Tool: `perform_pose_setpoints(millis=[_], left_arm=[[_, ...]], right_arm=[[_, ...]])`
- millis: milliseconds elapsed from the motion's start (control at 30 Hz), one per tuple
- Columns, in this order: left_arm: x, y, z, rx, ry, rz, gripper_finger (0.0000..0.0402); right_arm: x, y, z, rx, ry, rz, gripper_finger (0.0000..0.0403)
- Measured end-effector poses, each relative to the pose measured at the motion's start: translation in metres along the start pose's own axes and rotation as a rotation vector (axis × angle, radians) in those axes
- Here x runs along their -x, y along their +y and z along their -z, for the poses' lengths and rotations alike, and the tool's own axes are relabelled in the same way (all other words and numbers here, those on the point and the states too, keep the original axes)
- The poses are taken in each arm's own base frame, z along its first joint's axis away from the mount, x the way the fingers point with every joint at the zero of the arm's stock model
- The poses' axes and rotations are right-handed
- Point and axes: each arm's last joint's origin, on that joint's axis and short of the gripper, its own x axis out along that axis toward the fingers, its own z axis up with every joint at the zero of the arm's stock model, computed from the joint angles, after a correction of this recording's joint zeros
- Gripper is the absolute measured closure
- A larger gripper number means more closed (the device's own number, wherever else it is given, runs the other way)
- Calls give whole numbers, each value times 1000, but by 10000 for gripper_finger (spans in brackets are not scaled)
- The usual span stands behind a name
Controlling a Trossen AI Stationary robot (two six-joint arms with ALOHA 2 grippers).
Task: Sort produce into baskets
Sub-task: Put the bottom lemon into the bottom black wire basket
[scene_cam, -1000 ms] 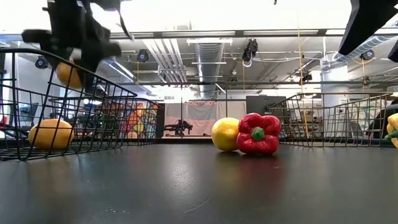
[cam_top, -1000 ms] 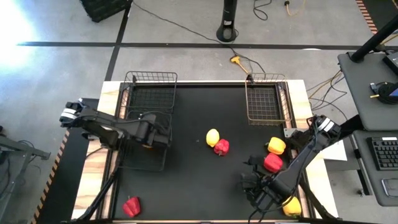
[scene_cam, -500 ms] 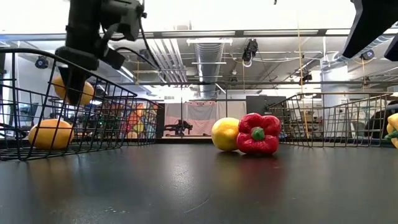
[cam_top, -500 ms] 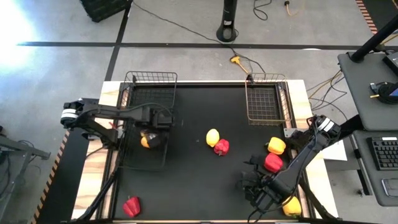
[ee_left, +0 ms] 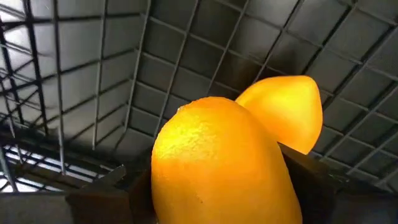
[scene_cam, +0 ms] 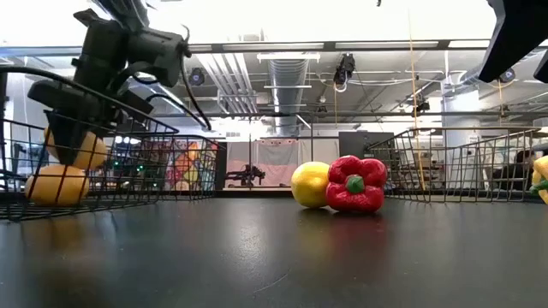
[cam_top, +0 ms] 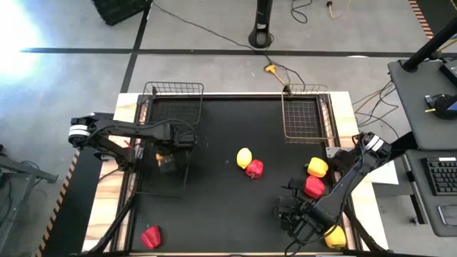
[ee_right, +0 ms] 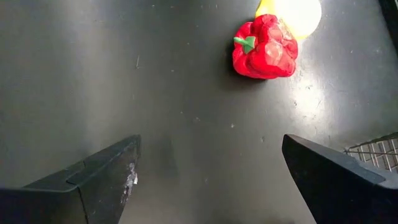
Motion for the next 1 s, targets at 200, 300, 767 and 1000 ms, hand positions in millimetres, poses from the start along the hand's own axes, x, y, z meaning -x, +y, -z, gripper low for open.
perform_pose_setpoints(millis=[200,300,767,1000], left_arm=[[18,-4,-9,7,-62,92,163],[31,-4,-12,10,-89,109,163],[27,-18,-8,38,-23,321,163],[6,-23,-10,55,-54,368,163]], right_arm=[[0,-1,-1,0,-8,8,21],[-1,-1,-1,1,-18,16,21],[-2,-2,-2,20,-18,23,21],[-2,-2,-3,22,-36,36,21]])
